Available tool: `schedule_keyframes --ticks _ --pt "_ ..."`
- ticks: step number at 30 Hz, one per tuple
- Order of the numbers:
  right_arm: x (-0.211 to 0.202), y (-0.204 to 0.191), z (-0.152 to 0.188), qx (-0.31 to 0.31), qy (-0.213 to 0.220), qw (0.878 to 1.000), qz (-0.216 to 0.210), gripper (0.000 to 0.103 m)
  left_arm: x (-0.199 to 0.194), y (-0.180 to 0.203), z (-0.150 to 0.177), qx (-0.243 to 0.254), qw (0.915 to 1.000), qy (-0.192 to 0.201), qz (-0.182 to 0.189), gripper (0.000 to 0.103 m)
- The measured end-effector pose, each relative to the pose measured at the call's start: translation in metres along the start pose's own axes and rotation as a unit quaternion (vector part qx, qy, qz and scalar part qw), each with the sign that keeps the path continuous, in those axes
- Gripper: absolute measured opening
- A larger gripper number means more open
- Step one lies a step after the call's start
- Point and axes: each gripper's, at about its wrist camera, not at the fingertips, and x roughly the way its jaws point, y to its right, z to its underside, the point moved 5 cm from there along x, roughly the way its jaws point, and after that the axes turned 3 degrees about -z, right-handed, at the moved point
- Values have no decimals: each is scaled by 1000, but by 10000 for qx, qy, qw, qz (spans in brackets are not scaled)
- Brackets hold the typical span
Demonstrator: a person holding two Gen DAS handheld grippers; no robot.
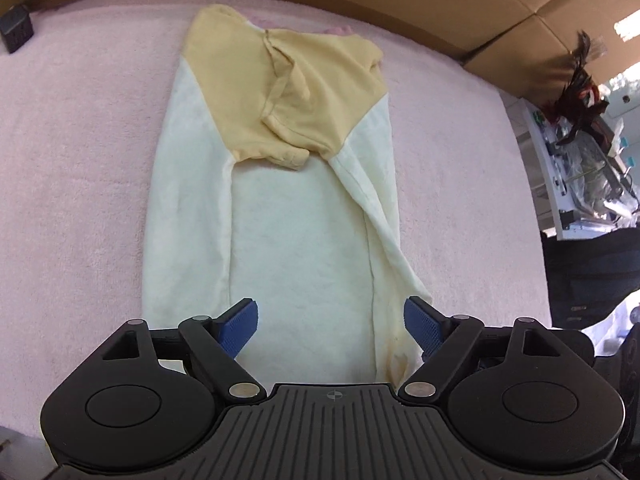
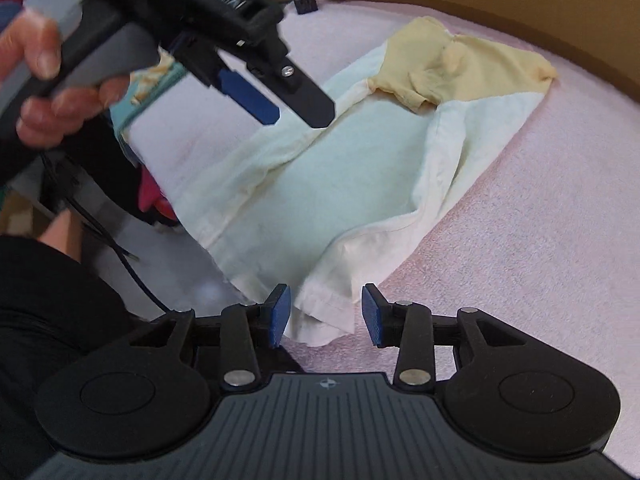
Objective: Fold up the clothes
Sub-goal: 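Move the right gripper to the shirt hem and grasp it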
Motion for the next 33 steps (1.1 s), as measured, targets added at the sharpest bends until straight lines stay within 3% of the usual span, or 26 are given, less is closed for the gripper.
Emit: schedule_keyframes --ticks 3,7,10,11,15,19,23,26,33 --pt "3 -10 0 -282 -72 9994 159 38 11 8 2 80 9997 -105 -224 92" --pt "4 -20 1 -655 -106 9972 347 36 18 6 6 -106 9996 -208 -145 92" --pt "7 -24 3 -920 -152 9943 509 20 19 3 9 -135 9995 -224 -168 93" --pt "8 -25 4 -978 -144 9936 542 9 19 2 9 -145 9995 -231 -171 93" --pt "3 -27 1 -1064 -30 9927 559 4 18 -3 11 -222 9994 -228 -158 93" --pt "-15 -30 -10 -875 188 9955 296 3 11 -12 10 -331 9992 -179 -115 93" --pt "-25 -38 -31 -645 321 9970 -275 3 -1 -22 3 -382 9992 -42 -141 93" --pt "-6 -44 -39 -628 10 9959 -653 4 -8 -31 -4 -441 9988 62 -216 93" --pt "59 -53 -35 -623 -761 9896 -1053 6 -10 -42 -9 -590 9980 115 -213 93"
